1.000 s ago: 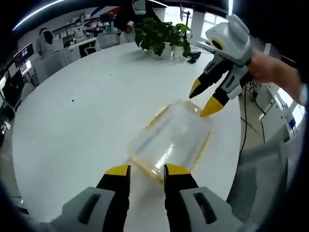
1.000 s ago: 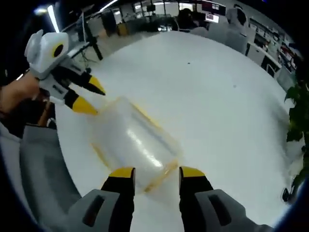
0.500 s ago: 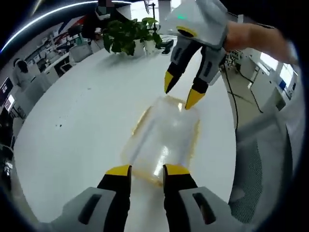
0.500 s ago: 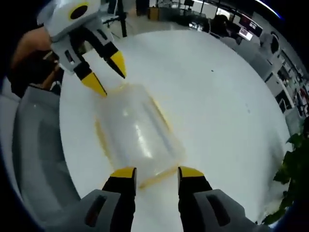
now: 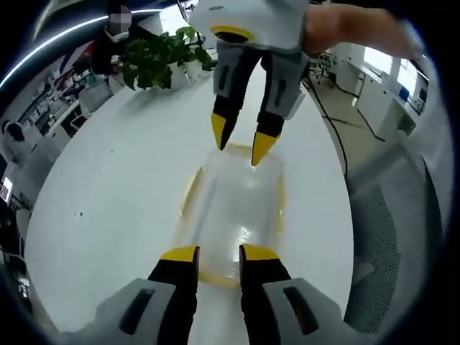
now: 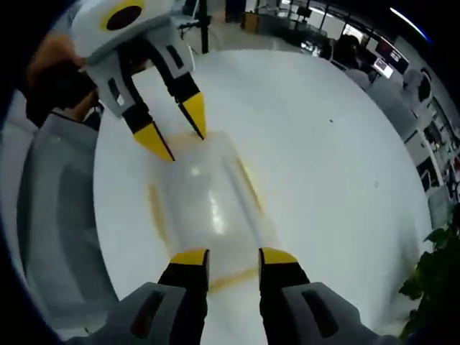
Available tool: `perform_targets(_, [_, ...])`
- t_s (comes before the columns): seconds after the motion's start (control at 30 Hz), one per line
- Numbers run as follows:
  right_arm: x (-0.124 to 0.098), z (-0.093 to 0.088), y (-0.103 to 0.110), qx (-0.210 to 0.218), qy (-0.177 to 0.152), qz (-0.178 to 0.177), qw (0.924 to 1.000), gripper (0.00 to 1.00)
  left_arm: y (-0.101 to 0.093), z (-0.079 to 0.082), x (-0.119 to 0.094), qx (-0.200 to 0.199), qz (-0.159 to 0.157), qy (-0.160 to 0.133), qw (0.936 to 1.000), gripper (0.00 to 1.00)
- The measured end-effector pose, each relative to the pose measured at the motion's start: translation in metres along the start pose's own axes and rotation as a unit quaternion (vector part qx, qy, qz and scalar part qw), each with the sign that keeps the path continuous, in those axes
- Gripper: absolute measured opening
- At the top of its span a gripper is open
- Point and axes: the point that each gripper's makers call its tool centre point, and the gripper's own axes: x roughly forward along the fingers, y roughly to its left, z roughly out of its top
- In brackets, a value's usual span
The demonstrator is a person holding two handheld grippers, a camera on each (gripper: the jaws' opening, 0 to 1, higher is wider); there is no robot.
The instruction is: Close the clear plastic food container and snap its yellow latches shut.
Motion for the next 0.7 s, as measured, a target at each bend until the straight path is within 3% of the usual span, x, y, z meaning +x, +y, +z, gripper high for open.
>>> perform_targets(0.2, [0.002,0.013,0.005,-0.028,-0.021,0.013,0.9993,0.24,-0.004,0.004,0.006,0.008,-0.014,-0.003,0.9999,0.21])
perform_targets(0.7, [0.013,0.031,0.018,-0.048,-0.042,0.033,0.9974,0.23,-0.016,0.023,0.018,0.021,-0.041,-0.017,0.9988,0.19])
